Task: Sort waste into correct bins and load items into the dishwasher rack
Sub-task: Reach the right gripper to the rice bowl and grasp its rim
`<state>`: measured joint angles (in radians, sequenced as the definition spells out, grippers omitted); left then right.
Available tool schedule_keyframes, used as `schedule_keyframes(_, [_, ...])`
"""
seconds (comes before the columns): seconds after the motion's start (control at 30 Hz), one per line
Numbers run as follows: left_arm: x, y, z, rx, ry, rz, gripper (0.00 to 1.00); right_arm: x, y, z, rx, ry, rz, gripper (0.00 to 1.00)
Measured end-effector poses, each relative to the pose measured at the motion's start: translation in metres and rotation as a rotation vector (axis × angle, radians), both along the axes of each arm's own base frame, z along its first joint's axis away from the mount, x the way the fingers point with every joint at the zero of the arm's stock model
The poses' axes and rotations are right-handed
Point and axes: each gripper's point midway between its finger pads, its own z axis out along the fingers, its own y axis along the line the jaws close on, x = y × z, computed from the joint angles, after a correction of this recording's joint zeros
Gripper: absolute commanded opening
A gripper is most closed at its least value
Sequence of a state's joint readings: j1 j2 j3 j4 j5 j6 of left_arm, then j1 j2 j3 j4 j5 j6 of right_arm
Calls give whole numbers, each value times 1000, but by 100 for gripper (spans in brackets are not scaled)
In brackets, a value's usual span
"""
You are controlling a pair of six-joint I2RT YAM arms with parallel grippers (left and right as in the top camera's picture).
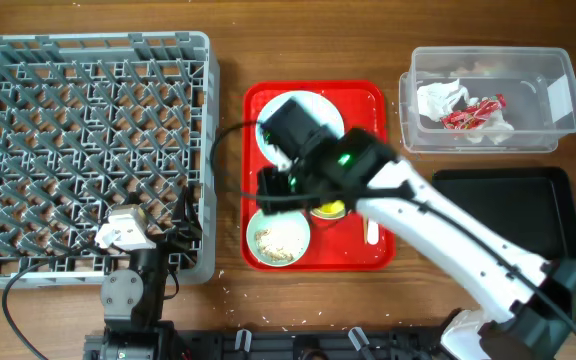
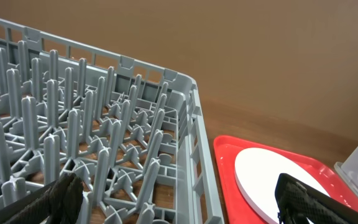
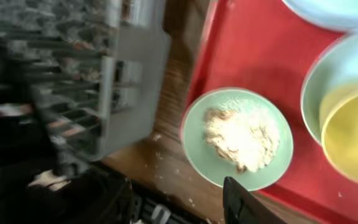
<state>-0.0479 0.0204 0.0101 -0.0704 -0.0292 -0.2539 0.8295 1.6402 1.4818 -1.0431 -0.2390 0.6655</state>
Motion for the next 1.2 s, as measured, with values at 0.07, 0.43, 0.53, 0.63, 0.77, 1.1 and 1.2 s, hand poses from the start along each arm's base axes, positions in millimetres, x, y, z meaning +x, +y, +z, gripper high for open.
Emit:
schedule_keyframes(0.07, [0,0,0,0,0,0,100,-7,11,-20,3,-9,-18,56])
schedule_keyframes(0.43, [0,0,0,0,0,0,100,-19,22,-119,-183,-61,139,48])
schedule_keyframes(0.53, [0,0,0,0,0,0,100,-27,30,-124,-181,-65,185,48])
schedule_keyframes(0.63, [0,0,0,0,0,0,100,-35,33,-124,-171,-35,177,49])
schedule_keyframes(0.77, [0,0,0,0,0,0,100,-41,35,-124,-150,20,116,48])
schedule_keyframes(1.1, [0,0,0,0,0,0,100,-50,28,-140,-210,74,95,44])
schedule_keyframes(1.2, [0,0,0,0,0,0,100,-46,17,-143,-267,50,78,40])
